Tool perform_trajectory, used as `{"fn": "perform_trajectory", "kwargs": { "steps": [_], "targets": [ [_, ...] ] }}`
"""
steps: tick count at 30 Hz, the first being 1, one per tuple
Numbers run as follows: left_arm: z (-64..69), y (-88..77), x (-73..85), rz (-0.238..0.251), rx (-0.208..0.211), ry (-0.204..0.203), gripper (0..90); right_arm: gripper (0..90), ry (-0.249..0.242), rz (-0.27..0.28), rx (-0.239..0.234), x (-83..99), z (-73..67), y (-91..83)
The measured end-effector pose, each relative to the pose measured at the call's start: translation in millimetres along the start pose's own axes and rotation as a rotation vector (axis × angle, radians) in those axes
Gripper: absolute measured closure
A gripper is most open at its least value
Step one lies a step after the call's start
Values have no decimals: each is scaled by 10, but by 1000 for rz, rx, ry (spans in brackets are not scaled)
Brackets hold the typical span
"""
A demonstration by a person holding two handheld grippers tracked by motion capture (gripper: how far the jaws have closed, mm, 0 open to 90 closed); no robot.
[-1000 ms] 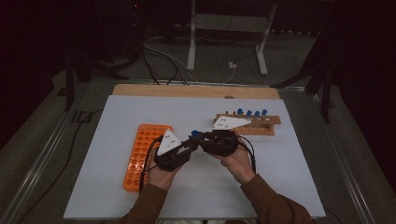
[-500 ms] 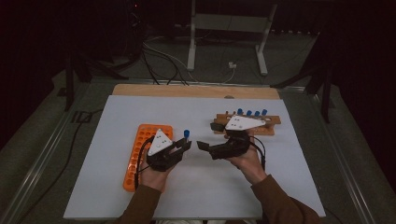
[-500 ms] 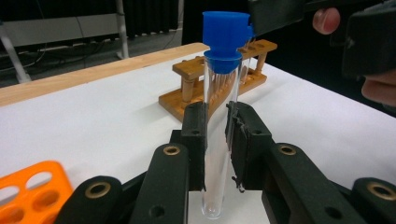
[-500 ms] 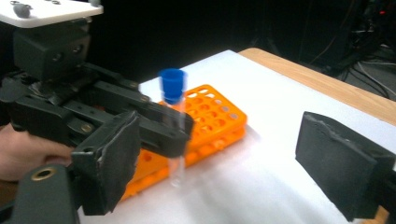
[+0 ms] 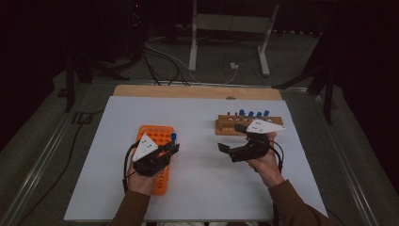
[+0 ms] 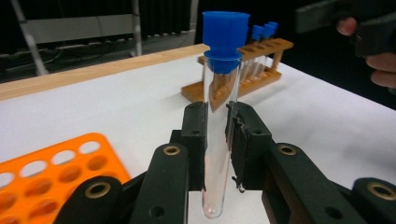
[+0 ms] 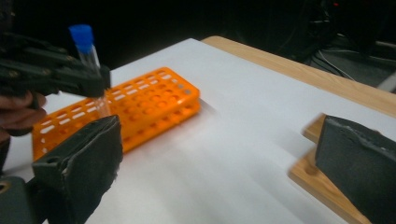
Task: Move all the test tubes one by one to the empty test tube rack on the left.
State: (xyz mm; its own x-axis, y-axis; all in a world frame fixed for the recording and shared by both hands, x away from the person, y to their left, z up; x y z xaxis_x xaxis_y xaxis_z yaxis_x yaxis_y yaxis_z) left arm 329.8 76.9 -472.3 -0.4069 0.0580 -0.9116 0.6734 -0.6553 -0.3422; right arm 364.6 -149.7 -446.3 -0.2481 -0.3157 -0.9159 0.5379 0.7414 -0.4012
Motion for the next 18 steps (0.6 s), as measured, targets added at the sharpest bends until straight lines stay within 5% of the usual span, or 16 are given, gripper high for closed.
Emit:
{"fn": "perform_trajectory", "kwargs": {
  "steps": [9,18],
  "targets": [
    [-272,49,-154,54,-80,-21,779,11,37,12,56,201,180,-229],
    [-488,202,-267,98,-112,-51,778,11,40,11,98,347,267,-436]
  ]
}}
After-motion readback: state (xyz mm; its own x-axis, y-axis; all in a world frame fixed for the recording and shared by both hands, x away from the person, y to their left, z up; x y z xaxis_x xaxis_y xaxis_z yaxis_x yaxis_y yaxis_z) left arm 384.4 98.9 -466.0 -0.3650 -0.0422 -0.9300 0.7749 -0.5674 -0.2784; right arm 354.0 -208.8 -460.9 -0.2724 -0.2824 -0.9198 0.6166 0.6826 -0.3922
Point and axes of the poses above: each handheld gripper's, and its own axes: y roughly forward along the jaws, x roughly out of its underside, z roughly to its right, the point moved 8 cm from there along y, roughly forward along the jaws, and after that the axes turned 7 degrees about -y, right-handed, at the moved point
